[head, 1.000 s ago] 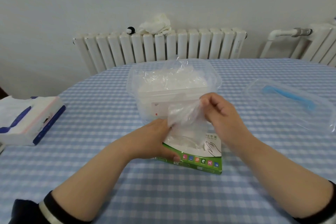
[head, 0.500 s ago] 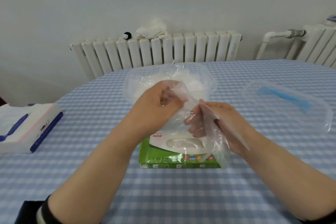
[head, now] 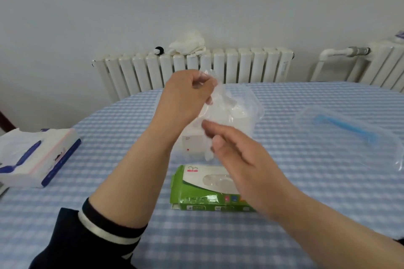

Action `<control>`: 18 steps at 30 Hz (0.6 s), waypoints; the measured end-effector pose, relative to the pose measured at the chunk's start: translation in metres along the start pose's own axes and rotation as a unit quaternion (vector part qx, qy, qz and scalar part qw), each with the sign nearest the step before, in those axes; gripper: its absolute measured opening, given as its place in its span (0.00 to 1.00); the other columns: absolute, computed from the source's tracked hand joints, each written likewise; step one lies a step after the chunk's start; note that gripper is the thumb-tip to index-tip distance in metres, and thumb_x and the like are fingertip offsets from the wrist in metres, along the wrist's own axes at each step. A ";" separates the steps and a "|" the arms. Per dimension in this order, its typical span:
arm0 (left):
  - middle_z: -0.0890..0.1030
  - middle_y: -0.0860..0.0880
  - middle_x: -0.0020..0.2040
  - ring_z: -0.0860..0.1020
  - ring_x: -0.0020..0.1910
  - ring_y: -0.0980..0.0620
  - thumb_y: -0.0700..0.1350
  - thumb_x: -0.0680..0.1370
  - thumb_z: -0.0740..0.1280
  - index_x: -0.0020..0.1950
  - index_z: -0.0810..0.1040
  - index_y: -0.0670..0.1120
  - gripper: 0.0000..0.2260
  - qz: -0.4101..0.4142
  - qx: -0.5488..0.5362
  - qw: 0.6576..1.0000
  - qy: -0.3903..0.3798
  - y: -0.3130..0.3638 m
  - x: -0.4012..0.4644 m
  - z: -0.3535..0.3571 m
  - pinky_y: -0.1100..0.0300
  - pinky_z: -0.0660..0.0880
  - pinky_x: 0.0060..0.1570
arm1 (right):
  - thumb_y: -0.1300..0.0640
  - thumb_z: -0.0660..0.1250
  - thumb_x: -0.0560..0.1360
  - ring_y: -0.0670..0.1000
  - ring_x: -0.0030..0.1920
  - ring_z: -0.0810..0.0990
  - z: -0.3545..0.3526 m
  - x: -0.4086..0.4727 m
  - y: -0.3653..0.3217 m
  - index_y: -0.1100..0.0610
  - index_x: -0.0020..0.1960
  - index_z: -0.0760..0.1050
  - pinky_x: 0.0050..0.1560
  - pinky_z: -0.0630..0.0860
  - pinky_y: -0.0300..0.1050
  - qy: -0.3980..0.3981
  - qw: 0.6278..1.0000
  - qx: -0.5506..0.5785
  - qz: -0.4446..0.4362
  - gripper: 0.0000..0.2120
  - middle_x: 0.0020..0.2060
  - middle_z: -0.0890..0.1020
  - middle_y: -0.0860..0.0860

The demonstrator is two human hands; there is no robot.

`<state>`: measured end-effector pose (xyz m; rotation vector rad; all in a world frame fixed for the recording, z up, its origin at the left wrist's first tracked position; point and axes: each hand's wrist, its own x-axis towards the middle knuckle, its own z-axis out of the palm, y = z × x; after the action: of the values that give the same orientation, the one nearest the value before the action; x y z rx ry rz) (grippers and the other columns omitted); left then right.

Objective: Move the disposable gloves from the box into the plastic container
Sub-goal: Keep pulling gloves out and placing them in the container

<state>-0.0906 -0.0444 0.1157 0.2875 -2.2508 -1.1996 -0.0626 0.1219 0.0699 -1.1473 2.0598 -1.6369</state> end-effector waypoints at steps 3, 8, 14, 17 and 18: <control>0.79 0.54 0.28 0.69 0.21 0.60 0.46 0.79 0.66 0.46 0.81 0.49 0.05 -0.002 0.003 1.000 0.018 -0.006 0.011 -0.003 0.66 0.67 0.21 | 0.47 0.54 0.82 0.33 0.72 0.58 -0.002 0.037 0.007 0.45 0.74 0.62 0.72 0.56 0.34 0.080 0.995 -0.060 0.014 0.21 0.71 0.62 0.35; 0.82 0.51 0.40 0.76 0.30 0.61 0.48 0.81 0.61 0.51 0.77 0.48 0.07 -0.012 0.133 0.990 0.051 -0.038 0.040 -0.005 0.60 0.71 0.36 | 0.43 0.49 0.83 0.51 0.74 0.63 -0.012 0.102 0.015 0.47 0.75 0.61 0.73 0.60 0.54 0.044 0.955 -0.289 0.056 0.23 0.74 0.66 0.48; 0.77 0.49 0.41 0.76 0.38 0.49 0.47 0.79 0.65 0.63 0.66 0.47 0.15 -0.011 0.378 0.926 -0.017 -0.066 0.052 -0.005 0.55 0.72 0.34 | 0.40 0.57 0.80 0.53 0.71 0.68 -0.025 0.144 0.015 0.52 0.75 0.62 0.65 0.65 0.47 -0.114 0.890 -0.408 0.168 0.27 0.73 0.68 0.50; 0.77 0.48 0.39 0.77 0.38 0.48 0.48 0.78 0.68 0.64 0.65 0.46 0.19 0.025 0.459 0.887 -0.039 -0.075 0.051 -0.005 0.52 0.76 0.36 | 0.40 0.61 0.79 0.53 0.72 0.67 -0.030 0.153 0.016 0.53 0.76 0.61 0.67 0.63 0.46 -0.151 0.868 -0.431 0.195 0.31 0.74 0.67 0.50; 0.77 0.49 0.39 0.76 0.40 0.48 0.48 0.78 0.69 0.65 0.65 0.46 0.20 0.039 0.485 0.872 -0.044 -0.078 0.051 -0.006 0.52 0.76 0.37 | 0.40 0.62 0.78 0.53 0.71 0.67 -0.031 0.154 0.016 0.54 0.76 0.62 0.67 0.63 0.46 -0.163 0.859 -0.439 0.204 0.31 0.73 0.67 0.51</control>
<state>-0.1345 -0.1151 0.0740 0.5064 -2.7422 0.0662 -0.1888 0.0336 0.1050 -0.9841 2.6035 -0.2294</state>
